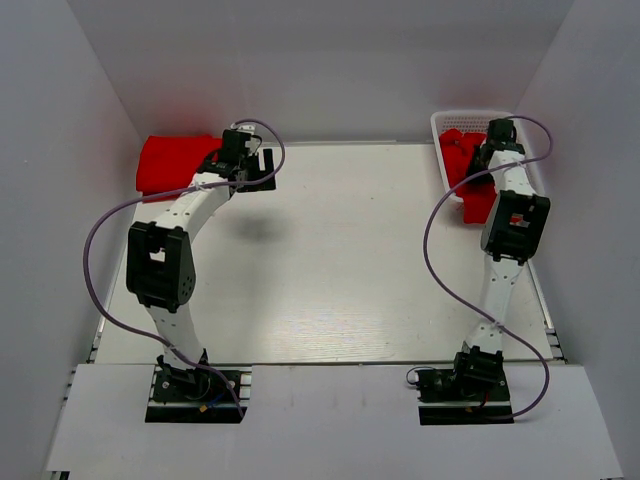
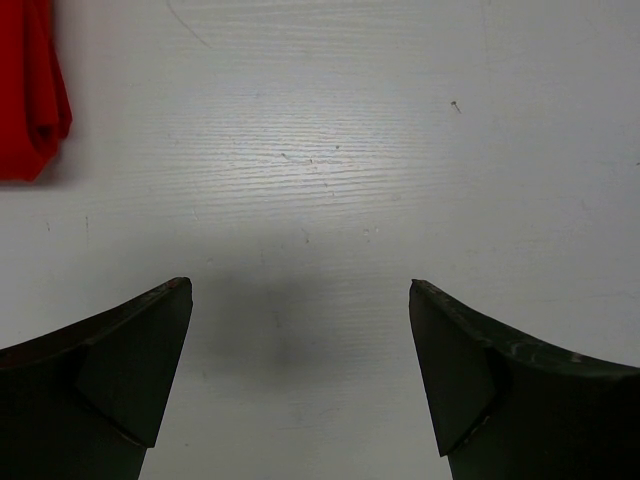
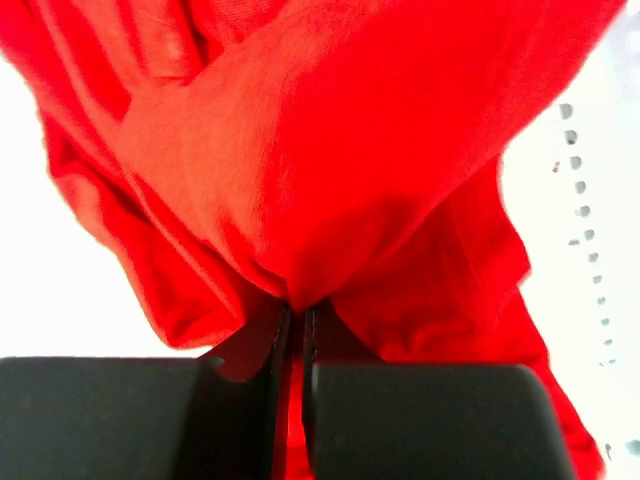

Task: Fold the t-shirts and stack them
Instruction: Grab crumpled tshirt from bin with the right arm

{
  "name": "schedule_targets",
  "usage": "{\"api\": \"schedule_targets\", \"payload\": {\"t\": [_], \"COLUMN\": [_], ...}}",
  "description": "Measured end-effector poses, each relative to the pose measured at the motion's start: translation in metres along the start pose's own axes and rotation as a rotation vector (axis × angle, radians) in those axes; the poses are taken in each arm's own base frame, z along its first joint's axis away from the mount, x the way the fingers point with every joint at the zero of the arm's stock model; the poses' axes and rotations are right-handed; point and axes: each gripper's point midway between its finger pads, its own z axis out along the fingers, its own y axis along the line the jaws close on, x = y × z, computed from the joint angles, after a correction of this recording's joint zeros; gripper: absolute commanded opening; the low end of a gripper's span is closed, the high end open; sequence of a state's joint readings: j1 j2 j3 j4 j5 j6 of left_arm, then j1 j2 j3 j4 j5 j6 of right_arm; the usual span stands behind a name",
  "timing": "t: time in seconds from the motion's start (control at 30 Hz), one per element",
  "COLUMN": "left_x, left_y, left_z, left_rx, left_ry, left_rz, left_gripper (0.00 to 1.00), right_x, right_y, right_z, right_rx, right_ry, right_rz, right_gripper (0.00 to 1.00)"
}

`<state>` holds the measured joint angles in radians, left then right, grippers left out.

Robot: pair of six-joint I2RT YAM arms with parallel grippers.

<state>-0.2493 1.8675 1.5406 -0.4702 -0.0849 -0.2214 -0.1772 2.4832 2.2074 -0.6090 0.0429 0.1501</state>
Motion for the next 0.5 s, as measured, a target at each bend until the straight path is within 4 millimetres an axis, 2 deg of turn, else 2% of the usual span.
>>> {"api": "schedule_targets", "payload": {"t": [0.1,0.2,0.27,0.37,0.47,0.5], "left_x": [0.0,-0.002,-0.005,-0.008,-0.009,-0.01], "left_y": [0.002,0.002,0.001,0.0,-0.001,-0.002], "left_z": [-0.003,-0.008,-0.011,-0.016,-0.018,-0.018], "left_rx": [0.002,0.012,0.02,0.03,0.042,0.046], "left_ry": [-0.008,-0.026,-0.038,-0.058,-0.067,-0.072], "left_rz": [0.004,0.006,0.008,0.012,0.014,0.015], "left_gripper": [1.0,1.0,1.0,1.0,1.0,1.0], "right_x": [-0.011,-0.04,-0.074,-0.122,-0.159,-0.167], "right_y": [0.003,0.007,0.013,0.02,0.029,0.032], "right_z": [-0.016,-0.051,-0.087,-0.156,-0.226,-0.244], "right_rx": [-0.01,-0.02,-0.032,-0.052,-0.081,-0.096], "right_ry": [-0.034,-0.128,-0.24,-0.424,-0.596,-0.638], "right_rz": [-0.002,-0.009,-0.018,-0.034,-0.043,-0.046], "right_gripper": [0.0,0.0,0.0,0.0,0.0,0.0]}}
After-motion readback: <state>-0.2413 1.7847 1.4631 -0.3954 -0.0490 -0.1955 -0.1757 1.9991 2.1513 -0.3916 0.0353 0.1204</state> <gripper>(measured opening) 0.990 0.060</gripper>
